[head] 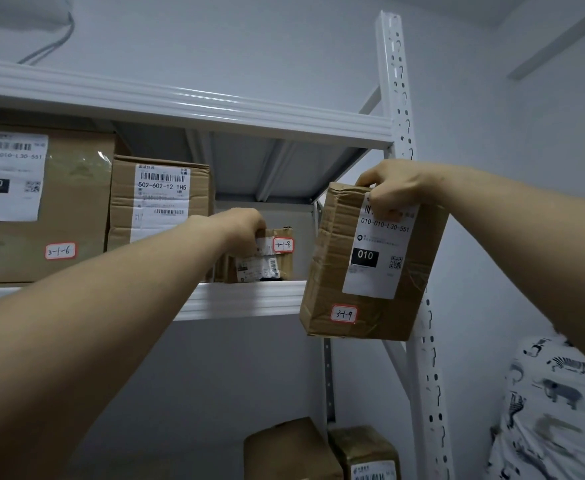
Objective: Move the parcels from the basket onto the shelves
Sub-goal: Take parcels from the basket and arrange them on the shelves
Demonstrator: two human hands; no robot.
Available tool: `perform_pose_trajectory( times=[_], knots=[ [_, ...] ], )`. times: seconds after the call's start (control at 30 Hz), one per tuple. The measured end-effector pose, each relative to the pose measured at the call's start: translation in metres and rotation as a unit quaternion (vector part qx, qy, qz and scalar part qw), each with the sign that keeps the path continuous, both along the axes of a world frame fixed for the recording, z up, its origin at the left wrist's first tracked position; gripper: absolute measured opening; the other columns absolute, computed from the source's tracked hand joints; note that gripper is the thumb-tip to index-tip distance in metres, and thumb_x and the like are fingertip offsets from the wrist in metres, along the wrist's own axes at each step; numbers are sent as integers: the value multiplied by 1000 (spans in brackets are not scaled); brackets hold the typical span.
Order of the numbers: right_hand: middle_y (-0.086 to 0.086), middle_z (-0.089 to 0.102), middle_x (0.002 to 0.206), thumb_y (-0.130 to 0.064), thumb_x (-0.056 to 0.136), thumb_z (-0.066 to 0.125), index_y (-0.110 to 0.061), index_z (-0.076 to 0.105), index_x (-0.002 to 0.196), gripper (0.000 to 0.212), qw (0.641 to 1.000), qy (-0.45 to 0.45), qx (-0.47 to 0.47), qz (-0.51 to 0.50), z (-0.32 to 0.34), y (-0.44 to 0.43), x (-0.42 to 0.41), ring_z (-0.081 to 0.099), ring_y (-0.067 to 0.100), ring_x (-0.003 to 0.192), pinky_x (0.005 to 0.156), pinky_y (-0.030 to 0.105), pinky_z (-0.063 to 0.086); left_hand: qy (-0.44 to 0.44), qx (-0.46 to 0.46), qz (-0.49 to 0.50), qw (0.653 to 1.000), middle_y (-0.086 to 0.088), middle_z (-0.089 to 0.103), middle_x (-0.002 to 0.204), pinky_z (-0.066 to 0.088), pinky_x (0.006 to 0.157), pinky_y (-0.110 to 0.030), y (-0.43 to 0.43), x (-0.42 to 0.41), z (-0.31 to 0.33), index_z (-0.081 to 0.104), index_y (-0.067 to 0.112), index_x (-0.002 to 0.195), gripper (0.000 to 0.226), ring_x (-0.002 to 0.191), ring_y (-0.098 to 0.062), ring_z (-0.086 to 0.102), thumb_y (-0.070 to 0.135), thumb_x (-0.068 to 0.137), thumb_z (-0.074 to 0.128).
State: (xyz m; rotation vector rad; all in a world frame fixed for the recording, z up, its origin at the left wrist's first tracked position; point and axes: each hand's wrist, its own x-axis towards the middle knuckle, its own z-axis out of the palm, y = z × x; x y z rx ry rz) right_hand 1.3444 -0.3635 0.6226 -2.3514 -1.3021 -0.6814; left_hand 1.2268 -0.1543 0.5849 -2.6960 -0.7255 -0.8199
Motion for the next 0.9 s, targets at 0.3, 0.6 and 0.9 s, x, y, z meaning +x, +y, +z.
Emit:
perform_pose_trajectory(
  times=[0.3,0.6,0.9],
  knots=[
    [9,67,95,2,70,56,-13,63,102,37,999,29,-4,-17,-10,-29,24,66,28,87,79,41,59,-50,2,42,998,-14,42,135,45,97,-43,-18,22,3,41,14,138,56,122,-33,45,23,86,59],
    [5,66,93,5,72,53,-18,60,105,41,997,81,1,2,-16,-69,66,65,25,88,73,36,57,-252,-255,-156,921,-8,42,97,35,81,-29,-88,84,14,44,14,96,17,95,-23,38,9,86,56],
    [7,66,94,9,71,52,-17,62,107,45,995,102,10,7,-23,-64,95,64,27,90,73,36,56,-227,-459,-170,842,-17,32,148,27,105,-46,-54,133,-6,30,5,140,72,135,-35,31,9,77,64]
  ],
)
